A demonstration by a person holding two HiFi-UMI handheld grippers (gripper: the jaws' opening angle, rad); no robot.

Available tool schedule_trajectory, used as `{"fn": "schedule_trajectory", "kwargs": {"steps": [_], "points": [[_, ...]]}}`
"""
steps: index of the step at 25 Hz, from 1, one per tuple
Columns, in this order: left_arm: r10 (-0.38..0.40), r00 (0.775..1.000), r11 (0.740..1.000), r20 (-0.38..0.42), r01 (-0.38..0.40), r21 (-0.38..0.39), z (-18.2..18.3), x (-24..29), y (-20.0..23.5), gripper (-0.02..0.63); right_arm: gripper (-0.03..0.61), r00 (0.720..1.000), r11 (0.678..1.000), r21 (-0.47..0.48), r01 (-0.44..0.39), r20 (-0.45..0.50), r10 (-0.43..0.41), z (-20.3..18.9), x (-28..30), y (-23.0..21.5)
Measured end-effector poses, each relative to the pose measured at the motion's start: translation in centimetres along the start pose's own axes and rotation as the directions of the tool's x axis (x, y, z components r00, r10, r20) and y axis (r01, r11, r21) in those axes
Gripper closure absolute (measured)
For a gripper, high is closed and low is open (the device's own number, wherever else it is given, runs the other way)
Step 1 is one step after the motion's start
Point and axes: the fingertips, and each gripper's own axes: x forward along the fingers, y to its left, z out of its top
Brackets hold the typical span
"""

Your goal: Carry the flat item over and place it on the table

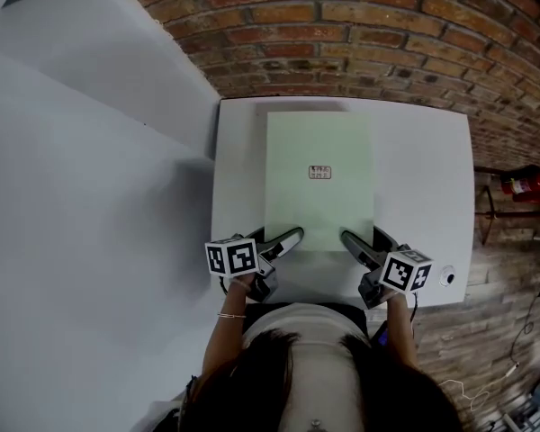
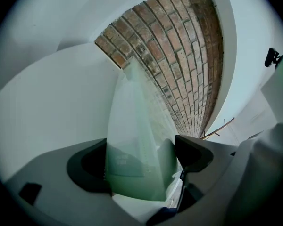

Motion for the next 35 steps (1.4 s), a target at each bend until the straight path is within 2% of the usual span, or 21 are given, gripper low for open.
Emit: {"fn": "schedule_trajectory", "kwargs": {"steps": [17, 35], "points": [[0.027, 0.999, 0.999, -0.038, -0.028, -0.044, 0.5, 1.7, 2.0, 0.181, 0.204, 0.999, 0.999, 0.053, 0.013, -0.048, -0.010, 0.0, 2.0, -2.0], [0.036, 0.996, 0.998, -0.076, -0.040, -0.052, 0.7, 2.9, 3.4, 0.179, 0.204, 0.998, 0.999, 0.050, 0.015, -0.066, -0.012, 0.1, 3.2, -3.2]]}}
